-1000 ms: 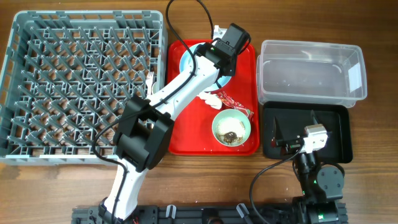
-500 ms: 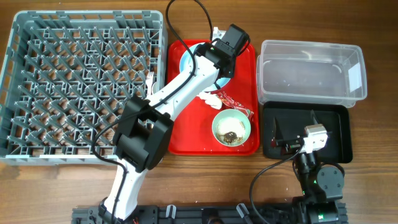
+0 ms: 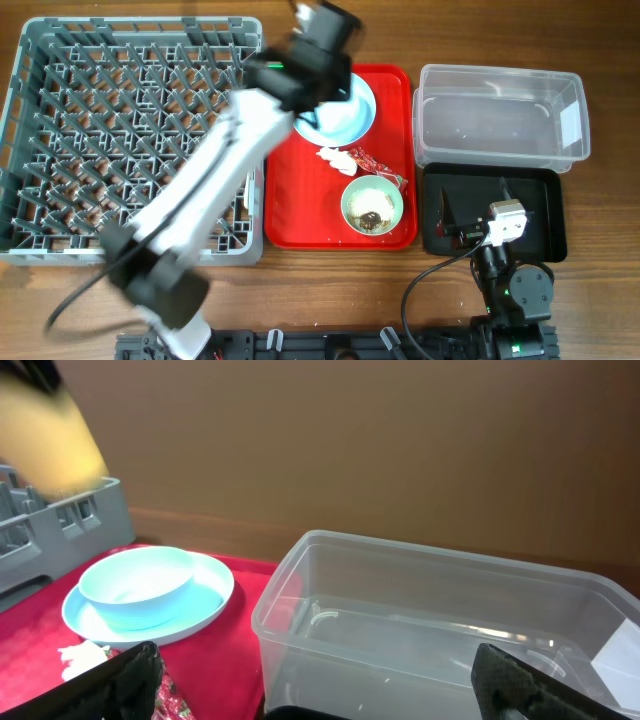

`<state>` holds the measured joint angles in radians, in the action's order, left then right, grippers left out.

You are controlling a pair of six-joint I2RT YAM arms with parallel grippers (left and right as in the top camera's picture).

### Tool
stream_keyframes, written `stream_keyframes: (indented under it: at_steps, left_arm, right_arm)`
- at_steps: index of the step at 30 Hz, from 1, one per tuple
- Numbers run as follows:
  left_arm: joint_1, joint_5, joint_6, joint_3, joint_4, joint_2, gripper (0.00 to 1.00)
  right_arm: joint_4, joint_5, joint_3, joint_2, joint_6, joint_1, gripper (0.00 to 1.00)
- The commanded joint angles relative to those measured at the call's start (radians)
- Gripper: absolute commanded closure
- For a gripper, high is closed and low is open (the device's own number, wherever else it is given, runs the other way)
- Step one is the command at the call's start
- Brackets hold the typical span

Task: Sort waste into correct bins and load items into the dishwasher rack
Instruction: 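Lift the yellow cup and carry it over the rack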

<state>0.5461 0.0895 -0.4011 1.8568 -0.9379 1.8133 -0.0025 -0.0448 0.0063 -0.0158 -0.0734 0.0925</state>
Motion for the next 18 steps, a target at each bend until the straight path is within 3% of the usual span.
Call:
stream_keyframes:
  at_steps: [1, 8, 12, 15, 18]
  left_arm:
    - [-0.134, -0.317, 0.019, 0.008, -0.048, -0.136, 0.96]
    - [-0.388, -0.678, 0.131, 0.008, -0.159, -0.130, 0.96]
    - [-0.502, -1.050, 0.241, 0.008, -0.181, -0.065, 0.96]
    - [-0.558, -1.246, 0.233, 0.008, -0.181, 0.006, 0.96]
    - [-0.587, -1.332, 0.233, 0.008, -0.178, 0.073, 0.96]
  right_arm:
    - [0.004, -0.009, -0.001, 0.002, -0.005, -0.005, 0.00]
    - [0.004, -0.009, -0.001, 0.002, -0.005, -0.005, 0.00]
    - [0.004, -0.009, -0.001, 0.002, -0.005, -0.005, 0.00]
    - [0.004, -0.009, -0.001, 0.002, -0.005, -0.005, 0.00]
    - [0.004, -0.009, -0.001, 0.002, -0.005, -0.005, 0.00]
